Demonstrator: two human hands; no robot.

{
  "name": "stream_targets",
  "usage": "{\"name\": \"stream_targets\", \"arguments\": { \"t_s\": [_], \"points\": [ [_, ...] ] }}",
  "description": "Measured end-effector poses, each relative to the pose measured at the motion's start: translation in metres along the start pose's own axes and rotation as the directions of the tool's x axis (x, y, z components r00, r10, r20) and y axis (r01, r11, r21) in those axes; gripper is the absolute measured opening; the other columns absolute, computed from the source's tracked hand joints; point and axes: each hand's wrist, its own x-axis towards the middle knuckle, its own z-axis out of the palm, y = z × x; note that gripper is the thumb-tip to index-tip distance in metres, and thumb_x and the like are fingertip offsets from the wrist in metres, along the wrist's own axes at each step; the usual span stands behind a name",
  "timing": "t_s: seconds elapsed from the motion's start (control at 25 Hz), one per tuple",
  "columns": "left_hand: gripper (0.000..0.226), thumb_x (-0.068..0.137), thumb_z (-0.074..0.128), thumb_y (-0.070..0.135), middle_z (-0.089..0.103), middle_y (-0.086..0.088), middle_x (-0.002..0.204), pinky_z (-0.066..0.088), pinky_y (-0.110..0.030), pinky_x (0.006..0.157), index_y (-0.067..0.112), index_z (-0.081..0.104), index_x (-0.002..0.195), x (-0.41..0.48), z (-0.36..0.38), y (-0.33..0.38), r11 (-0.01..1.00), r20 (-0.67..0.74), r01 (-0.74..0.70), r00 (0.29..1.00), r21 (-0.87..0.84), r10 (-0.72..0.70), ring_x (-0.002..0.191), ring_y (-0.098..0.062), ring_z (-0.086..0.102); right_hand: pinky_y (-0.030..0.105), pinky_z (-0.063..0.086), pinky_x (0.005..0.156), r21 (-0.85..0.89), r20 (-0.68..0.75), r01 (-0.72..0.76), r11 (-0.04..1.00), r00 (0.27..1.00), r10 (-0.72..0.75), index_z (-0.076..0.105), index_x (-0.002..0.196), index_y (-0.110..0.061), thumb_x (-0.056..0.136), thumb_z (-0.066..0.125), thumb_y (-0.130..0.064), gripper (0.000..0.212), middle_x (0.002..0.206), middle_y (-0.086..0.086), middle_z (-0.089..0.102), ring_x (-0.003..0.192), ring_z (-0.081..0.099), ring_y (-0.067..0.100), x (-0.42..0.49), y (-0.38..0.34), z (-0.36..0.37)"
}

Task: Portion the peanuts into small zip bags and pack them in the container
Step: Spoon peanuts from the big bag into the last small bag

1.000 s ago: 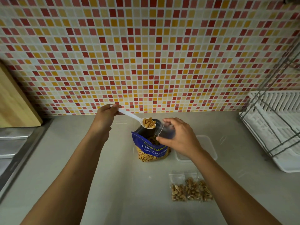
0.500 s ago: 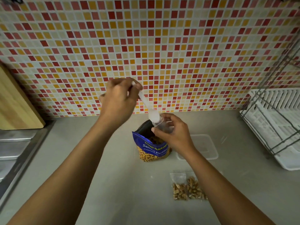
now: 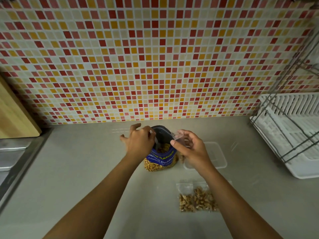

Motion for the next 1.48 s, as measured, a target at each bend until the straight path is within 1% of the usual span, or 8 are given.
{"name": "stream_targets", "arguments": {
  "t_s": [0.2, 0.36, 0.52, 0.76, 0.92, 1.08, 1.28, 1.48],
  "points": [
    [0.020, 0.093, 0.049, 0.030, 0.060, -0.003, 0.103, 0.033, -0.056, 0.100, 0.021, 0.066, 0.097, 0.014, 0.003, 0.016, 0.983, 0.131, 0.168, 0.979, -0.077, -0.157, 0.101, -0.024, 0.055, 0.026, 0.054, 0.080, -0.005, 0.038, -0.014, 1.000, 0.999, 0.015, 0.060, 0.108, -0.029, 0.073, 0.077, -0.029, 0.039, 0.106, -0.008, 0.067, 0.099, 0.064, 0.012, 0.003, 0.001, 0.000],
    [0.022, 0.093, 0.052, 0.024, 0.064, -0.008, 0.088, 0.049, -0.030, 0.073, 0.007, 0.066, 0.097, 0.016, -0.002, 0.006, 0.896, 0.197, 0.198, 0.972, -0.397, -0.127, 0.080, -0.019, 0.058, 0.025, 0.053, 0.077, 0.055, 0.053, -0.041, 0.998, 0.998, 0.038, 0.059, 0.106, -0.031, 0.071, 0.077, -0.032, 0.039, 0.109, -0.004, 0.067, 0.104, 0.063, 0.017, 0.003, 0.004, -0.004],
    [0.020, 0.094, 0.052, 0.021, 0.065, -0.009, 0.093, 0.047, -0.025, 0.070, 0.007, 0.066, 0.095, 0.010, -0.012, 0.002, 0.818, 0.219, 0.213, 0.969, -0.534, -0.110, 0.086, -0.019, 0.058, 0.028, 0.053, 0.082, 0.042, 0.093, -0.059, 0.997, 0.994, 0.055, 0.058, 0.110, -0.032, 0.065, 0.079, -0.045, 0.052, 0.117, -0.003, 0.065, 0.109, 0.061, 0.017, 0.003, 0.005, -0.008],
    [0.014, 0.095, 0.050, 0.018, 0.064, -0.007, 0.096, 0.046, -0.028, 0.075, 0.011, 0.062, 0.093, 0.008, -0.017, -0.006, 0.747, 0.230, 0.266, 0.961, -0.610, -0.155, 0.094, -0.022, 0.059, 0.027, 0.052, 0.083, 0.007, 0.102, -0.048, 0.999, 0.994, 0.047, 0.056, 0.117, -0.025, 0.074, 0.076, -0.032, 0.048, 0.117, -0.003, 0.064, 0.110, 0.060, 0.017, 0.003, 0.005, -0.011],
    [0.014, 0.093, 0.053, 0.014, 0.061, -0.006, 0.100, 0.043, -0.024, 0.069, 0.007, 0.063, 0.100, 0.010, -0.025, -0.009, 0.689, 0.266, 0.314, 0.947, -0.653, -0.180, 0.093, -0.018, 0.055, 0.020, 0.051, 0.079, -0.019, 0.123, -0.060, 0.998, 0.990, 0.062, 0.055, 0.121, -0.023, 0.077, 0.073, -0.030, 0.048, 0.117, -0.004, 0.063, 0.109, 0.059, 0.013, 0.003, 0.002, -0.014],
    [0.022, 0.095, 0.051, 0.017, 0.058, -0.005, 0.104, 0.035, -0.033, 0.081, 0.004, 0.062, 0.108, 0.010, -0.035, -0.009, 0.640, 0.309, 0.357, 0.932, -0.681, -0.190, 0.096, -0.016, 0.046, 0.021, 0.051, 0.079, -0.005, 0.113, -0.074, 0.997, 0.991, 0.074, 0.055, 0.121, -0.025, 0.075, 0.074, -0.032, 0.049, 0.118, -0.003, 0.064, 0.109, 0.060, 0.014, 0.004, -0.001, -0.019],
    [0.010, 0.093, 0.054, 0.022, 0.058, -0.007, 0.120, 0.033, -0.058, 0.099, 0.017, 0.061, 0.088, 0.011, -0.041, -0.022, 0.544, 0.392, 0.470, 0.882, -0.695, -0.261, 0.121, -0.025, 0.047, 0.022, 0.051, 0.079, 0.010, 0.077, -0.059, 0.998, 0.995, 0.058, 0.056, 0.117, -0.027, 0.071, 0.075, -0.034, 0.050, 0.116, -0.003, 0.064, 0.106, 0.062, 0.015, 0.005, -0.008, -0.023],
    [0.011, 0.093, 0.053, 0.020, 0.060, -0.006, 0.117, 0.031, -0.060, 0.100, 0.015, 0.061, 0.098, 0.008, -0.044, -0.037, 0.424, 0.433, 0.533, 0.845, -0.732, -0.315, 0.123, -0.023, 0.049, 0.015, 0.050, 0.071, -0.111, 0.024, -0.015, 0.994, 1.000, 0.018, 0.056, 0.117, -0.028, 0.073, 0.077, -0.031, 0.048, 0.114, -0.004, 0.063, 0.099, 0.061, 0.010, 0.003, -0.017, -0.019]
  ]
}}
